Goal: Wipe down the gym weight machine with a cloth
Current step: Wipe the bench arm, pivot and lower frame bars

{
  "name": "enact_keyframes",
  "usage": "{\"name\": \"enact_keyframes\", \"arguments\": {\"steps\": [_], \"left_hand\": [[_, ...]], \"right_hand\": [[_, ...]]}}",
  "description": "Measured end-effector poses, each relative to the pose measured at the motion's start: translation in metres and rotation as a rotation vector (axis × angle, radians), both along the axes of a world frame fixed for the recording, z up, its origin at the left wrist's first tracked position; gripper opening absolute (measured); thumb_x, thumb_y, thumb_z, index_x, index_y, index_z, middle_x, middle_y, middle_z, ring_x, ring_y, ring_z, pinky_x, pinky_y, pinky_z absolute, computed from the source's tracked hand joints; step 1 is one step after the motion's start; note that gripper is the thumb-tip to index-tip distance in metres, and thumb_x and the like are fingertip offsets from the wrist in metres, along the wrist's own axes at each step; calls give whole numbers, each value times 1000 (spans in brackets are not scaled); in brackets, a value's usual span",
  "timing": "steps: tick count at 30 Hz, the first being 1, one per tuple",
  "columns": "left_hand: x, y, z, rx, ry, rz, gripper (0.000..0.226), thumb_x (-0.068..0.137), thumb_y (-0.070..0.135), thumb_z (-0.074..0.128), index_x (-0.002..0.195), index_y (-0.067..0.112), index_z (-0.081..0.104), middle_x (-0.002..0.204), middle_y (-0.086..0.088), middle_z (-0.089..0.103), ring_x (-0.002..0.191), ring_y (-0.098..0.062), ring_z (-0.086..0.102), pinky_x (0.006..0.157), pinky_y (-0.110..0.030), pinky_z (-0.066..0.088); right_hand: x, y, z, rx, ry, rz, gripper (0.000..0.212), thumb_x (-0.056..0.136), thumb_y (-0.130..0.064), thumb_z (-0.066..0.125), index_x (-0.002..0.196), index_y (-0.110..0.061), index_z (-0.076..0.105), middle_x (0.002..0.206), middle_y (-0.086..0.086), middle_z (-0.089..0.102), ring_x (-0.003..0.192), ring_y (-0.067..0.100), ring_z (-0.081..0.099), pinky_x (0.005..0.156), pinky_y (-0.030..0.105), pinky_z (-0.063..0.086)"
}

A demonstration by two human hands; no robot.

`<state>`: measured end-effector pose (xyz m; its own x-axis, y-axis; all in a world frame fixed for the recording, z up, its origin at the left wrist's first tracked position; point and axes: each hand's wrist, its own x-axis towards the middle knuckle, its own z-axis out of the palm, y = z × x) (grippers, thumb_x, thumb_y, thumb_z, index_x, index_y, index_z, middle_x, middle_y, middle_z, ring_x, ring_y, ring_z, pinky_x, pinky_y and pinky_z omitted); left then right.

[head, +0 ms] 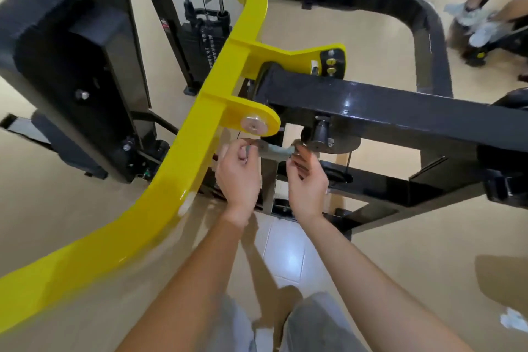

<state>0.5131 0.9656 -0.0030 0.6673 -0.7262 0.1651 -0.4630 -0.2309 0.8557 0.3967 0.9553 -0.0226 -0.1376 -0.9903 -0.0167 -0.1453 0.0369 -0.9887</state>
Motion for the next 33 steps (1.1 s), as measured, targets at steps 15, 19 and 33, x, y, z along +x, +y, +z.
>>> {"name": "enact_keyframes", "arguments": {"steps": [15,19,33], "left_hand": [[21,-65,-106,-450,260,-342,17,96,19,66,113,22,70,101,8,75,101,-7,70,89,-23,55],[31,-60,-160,-408,145,-388,15,94,26,70,107,19,74,97,10,75,97,-4,70,88,-27,57],[37,-48,-278,-201,-7,-415,14,91,21,74,105,16,73,93,7,73,88,2,68,80,-15,55]], "right_hand": [[42,-63,-118,-640,140,-127,44,98,-26,60,138,-10,52,125,7,65,113,24,65,91,49,56],[39,-56,-155,-637,296,-153,44,93,-17,65,135,-11,55,112,12,69,98,28,67,86,46,57],[42,-27,-279,-821,439,-166,34,92,-2,67,126,-2,66,118,14,63,103,24,60,93,18,45]]}}
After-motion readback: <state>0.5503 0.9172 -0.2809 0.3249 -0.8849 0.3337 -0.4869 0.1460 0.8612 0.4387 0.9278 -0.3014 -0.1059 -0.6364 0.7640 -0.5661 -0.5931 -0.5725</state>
